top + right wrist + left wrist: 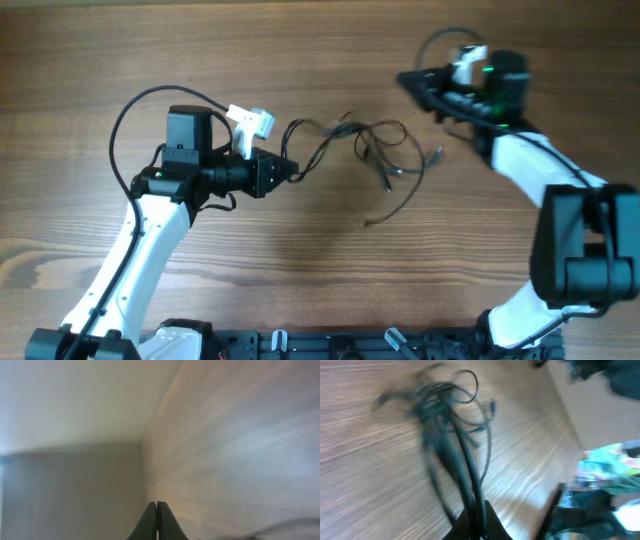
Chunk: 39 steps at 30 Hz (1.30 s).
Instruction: Untangle cables
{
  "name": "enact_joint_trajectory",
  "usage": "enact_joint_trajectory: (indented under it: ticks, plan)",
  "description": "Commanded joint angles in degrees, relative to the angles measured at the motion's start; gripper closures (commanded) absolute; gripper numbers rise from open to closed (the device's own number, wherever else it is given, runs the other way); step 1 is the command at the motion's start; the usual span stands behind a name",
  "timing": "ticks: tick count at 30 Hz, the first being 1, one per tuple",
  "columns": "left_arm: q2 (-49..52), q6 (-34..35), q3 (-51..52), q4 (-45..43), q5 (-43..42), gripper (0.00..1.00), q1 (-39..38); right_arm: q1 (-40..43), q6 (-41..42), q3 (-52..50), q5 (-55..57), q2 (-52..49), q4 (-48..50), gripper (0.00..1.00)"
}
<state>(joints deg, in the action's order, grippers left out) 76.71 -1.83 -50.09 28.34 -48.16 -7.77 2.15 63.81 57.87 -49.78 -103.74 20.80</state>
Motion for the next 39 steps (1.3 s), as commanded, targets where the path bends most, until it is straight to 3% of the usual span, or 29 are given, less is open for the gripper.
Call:
enact_joint_trajectory:
  ticks: [1, 3, 4, 5, 6, 8, 9, 10, 12, 15, 16, 18, 23, 31, 33, 34, 35, 39]
  plan:
    - [-0.20, -3.72, 0.17, -0.44, 10.45, 0.96, 0.00, 1.70, -8.02, 0.52, -7.17, 2.73, -1.55, 0.95]
    - [0.13, -2.82, 0.17, -0.85, 17.31, 0.96, 0.00, 1.55, -13.09, 0.52, -7.72, 2.73, -3.41, 0.95]
    - [0.20, -1.68, 0.17, -1.03, 18.45, 0.87, 0.00, 1.38, -14.78, 0.52, -8.02, 2.73, -4.02, 0.95]
    - [0.33, -0.63, 0.17, -1.27, 18.73, 0.69, 0.00, 1.07, -17.00, 0.52, -8.63, 2.73, -4.96, 0.93]
    - [0.59, 1.09, 0.17, -2.01, 18.71, 0.51, 0.00, 0.35, -20.35, 0.52, -9.03, 2.71, -7.10, 0.84]
    - [1.44, 4.35, 0.17, -3.80, 18.73, 0.27, 0.00, -1.38, -26.38, 0.52, -8.15, 2.73, -11.98, 0.62]
    - [2.08, 5.38, 0.17, -4.90, 19.15, 0.07, 0.00, -2.54, -29.24, 0.52, -6.71, 2.73, -15.06, 0.50]
    - [2.78, 6.84, 0.17, -5.97, 21.35, 0.00, 0.00, -3.67, -31.47, 0.52, -4.26, 2.73, -18.29, 0.42]
    - [3.85, 16.15, 0.17, -7.61, 30.80, 0.00, 0.00, -5.42, -33.00, 0.52, 1.22, 2.73, -22.82, 0.34]
    - [5.51, 41.07, 0.17, -4.68, 51.93, 0.00, 0.00, -7.58, -33.00, 0.52, 7.63, 2.71, -25.68, 0.27]
    - [6.16, 47.60, 0.17, -2.73, 55.52, 0.00, 0.02, -8.09, -33.00, 0.52, 7.93, 2.73, -25.59, 0.26]
    - [7.85, 53.40, 0.24, 0.57, 56.78, 0.00, 0.02, -8.70, -33.03, 0.52, 8.00, 2.73, -25.46, 0.24]
    - [12.92, 59.17, 0.28, 8.39, 56.61, 0.01, 0.02, -8.74, -34.51, 0.52, 7.98, 2.73, -25.86, 0.22]
    - [15.19, 60.65, 0.26, 9.42, 55.47, 0.00, 2.69, -8.74, -35.36, 0.52, 5.84, 2.73, -30.29, 0.22]
    - [14.82, 53.64, 0.17, 6.32, 51.28, 0.00, 3.63, -8.74, -35.34, 0.52, 5.79, 2.73, -31.87, 0.22]
    - [14.01, 45.79, -0.52, 3.06, 45.66, 0.00, 4.15, -8.74, -35.34, 0.52, 5.79, 2.71, -32.92, 0.22]
    - [13.25, 42.25, -1.38, 1.73, 42.40, 0.00, 4.37, -8.74, -35.34, 0.52, 5.70, 2.73, -33.42, 0.22]
    - [8.41, 36.52, -5.68, 0.11, 39.21, 0.00, 4.35, -8.74, -35.34, 0.52, 4.70, 2.73, -34.23, 0.22]
